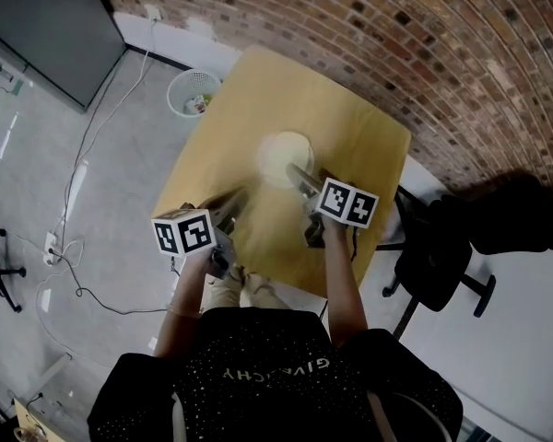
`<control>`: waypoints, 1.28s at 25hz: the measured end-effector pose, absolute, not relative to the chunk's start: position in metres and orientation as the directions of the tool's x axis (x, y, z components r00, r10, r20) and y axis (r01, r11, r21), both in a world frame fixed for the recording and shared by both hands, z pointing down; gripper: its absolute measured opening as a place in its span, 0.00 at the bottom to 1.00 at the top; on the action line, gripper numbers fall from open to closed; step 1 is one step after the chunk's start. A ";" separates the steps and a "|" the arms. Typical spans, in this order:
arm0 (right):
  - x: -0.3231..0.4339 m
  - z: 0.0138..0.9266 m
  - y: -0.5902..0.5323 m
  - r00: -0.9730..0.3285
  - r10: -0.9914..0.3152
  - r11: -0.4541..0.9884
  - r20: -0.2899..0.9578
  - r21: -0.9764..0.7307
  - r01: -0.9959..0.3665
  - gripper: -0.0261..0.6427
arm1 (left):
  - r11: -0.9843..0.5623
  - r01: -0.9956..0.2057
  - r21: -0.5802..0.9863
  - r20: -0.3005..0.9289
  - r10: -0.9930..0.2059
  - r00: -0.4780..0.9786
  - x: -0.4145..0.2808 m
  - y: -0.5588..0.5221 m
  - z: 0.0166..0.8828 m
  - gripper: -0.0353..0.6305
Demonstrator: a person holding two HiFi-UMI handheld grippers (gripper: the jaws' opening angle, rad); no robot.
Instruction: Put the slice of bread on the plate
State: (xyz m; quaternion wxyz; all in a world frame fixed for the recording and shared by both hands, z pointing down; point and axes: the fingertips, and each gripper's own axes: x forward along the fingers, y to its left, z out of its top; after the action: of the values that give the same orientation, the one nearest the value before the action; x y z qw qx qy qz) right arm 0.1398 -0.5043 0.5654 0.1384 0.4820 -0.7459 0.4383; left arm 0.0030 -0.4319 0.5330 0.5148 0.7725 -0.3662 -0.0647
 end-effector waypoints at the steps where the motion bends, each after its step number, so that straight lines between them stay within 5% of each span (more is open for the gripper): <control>1: 0.133 0.548 -0.496 -0.576 -0.596 0.182 0.559 -0.606 -0.775 0.72 | -0.207 -0.499 0.842 0.274 -0.633 0.724 0.003 -0.430 0.529 0.07; 3: 0.121 0.510 -0.480 -0.699 -0.600 0.216 0.389 -0.763 -0.610 0.69 | -0.224 -0.496 0.839 0.266 -0.628 0.732 0.007 -0.426 0.519 0.07; 4: 0.119 0.491 -0.472 -0.726 -0.615 0.214 0.308 -0.821 -0.530 0.55 | -0.235 -0.495 0.837 0.261 -0.623 0.737 0.010 -0.423 0.514 0.07; 6: 0.124 0.460 -0.458 -0.725 -0.665 0.192 0.178 -0.898 -0.396 0.06 | -0.261 -0.500 0.826 0.256 -0.616 0.745 0.018 -0.419 0.502 0.07; 12: 0.142 0.409 -0.422 -0.685 -0.722 0.229 -0.096 -0.968 -0.105 0.06 | -0.343 -0.473 0.812 0.228 -0.559 0.797 0.050 -0.404 0.481 0.07; 16: 0.154 0.419 -0.407 -0.673 -0.739 0.211 -0.041 -0.962 -0.172 0.06 | -0.360 -0.487 0.796 0.236 -0.556 0.797 0.056 -0.397 0.477 0.07; 32: 0.170 0.425 -0.407 -0.644 -0.761 0.178 -0.078 -0.980 -0.092 0.06 | -0.356 -0.490 0.796 0.240 -0.558 0.795 0.057 -0.391 0.474 0.07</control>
State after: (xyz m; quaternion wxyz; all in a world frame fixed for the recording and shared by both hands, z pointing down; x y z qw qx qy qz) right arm 0.1697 -0.4072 0.4248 -0.2955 0.3011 -0.7083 0.5660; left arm 0.0573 -0.3912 0.4739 0.4699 0.8225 -0.3184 -0.0359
